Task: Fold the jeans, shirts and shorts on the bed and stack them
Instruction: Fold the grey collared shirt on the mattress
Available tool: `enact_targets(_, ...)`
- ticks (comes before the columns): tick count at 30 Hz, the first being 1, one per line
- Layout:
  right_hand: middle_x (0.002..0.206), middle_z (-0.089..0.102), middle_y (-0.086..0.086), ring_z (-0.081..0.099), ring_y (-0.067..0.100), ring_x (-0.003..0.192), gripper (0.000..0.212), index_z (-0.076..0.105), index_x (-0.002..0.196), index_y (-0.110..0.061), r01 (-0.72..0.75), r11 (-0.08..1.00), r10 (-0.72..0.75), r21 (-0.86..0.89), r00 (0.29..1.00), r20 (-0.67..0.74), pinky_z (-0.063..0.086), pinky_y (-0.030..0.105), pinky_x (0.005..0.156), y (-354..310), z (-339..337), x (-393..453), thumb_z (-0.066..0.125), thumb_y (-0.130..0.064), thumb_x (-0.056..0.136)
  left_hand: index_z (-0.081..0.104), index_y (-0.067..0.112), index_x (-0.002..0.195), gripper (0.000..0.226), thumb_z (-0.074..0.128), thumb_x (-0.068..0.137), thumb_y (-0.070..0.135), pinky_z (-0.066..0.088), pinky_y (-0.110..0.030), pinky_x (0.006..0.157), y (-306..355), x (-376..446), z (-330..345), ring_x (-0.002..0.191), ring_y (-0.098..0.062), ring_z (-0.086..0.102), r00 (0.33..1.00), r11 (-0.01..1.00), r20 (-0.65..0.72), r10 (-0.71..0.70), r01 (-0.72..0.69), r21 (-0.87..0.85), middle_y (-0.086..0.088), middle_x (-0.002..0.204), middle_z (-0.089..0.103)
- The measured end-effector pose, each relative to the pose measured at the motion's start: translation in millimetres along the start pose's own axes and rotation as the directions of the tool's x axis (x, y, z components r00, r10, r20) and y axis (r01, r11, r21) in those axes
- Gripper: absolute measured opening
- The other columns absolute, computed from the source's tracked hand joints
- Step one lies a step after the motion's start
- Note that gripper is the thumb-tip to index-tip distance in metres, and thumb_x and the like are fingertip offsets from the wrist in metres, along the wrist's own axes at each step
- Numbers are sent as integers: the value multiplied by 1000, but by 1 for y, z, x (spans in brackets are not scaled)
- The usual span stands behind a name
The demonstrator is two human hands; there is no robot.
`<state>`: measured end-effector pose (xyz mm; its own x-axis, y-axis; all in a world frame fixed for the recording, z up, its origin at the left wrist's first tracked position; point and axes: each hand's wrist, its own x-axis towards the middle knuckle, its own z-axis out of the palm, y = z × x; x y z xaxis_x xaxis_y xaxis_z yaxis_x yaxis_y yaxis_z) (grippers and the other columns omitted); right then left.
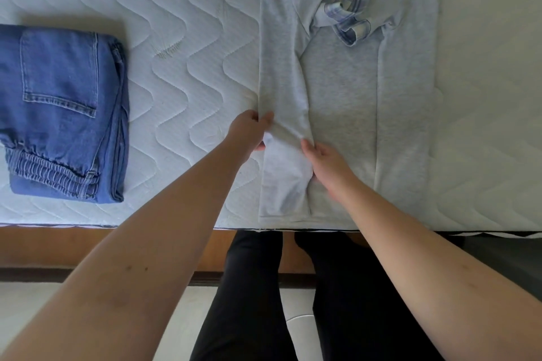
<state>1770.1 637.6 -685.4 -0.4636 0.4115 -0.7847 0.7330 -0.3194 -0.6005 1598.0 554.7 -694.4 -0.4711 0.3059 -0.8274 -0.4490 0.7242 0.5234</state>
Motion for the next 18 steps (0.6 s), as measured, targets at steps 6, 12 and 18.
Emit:
enact_targets(6,91,75,-9,70,4,81,18,71,86,-29,-58,994,74,-90,980,184,54,24,73,17,-1,-10,69,-47,86,67,7,110,31,64,95,34,61,-32,76,-13,-7,-2,94,-22,72,999,998,34,5,-3,-68,-6,104,73)
enact_targets(12,86,73,-24,69,-5,79,9,69,89,-37,-82,995,68,55,970,232,49,7,59,33,2,-22,72,-45,85,66,19,113,31,68,91,41,58,-32,82,-30,-16,-2,95,-17,73,982,982,177,-60,90,-164,1,103,76)
enact_targets(18,94,72,-12,69,5,85,21,70,104,-26,-125,988,143,-88,962,233,54,22,78,59,7,-27,67,-41,90,71,22,101,16,71,89,33,57,-30,79,-56,-30,3,93,-17,71,994,996,94,-51,57,-62,4,96,76)
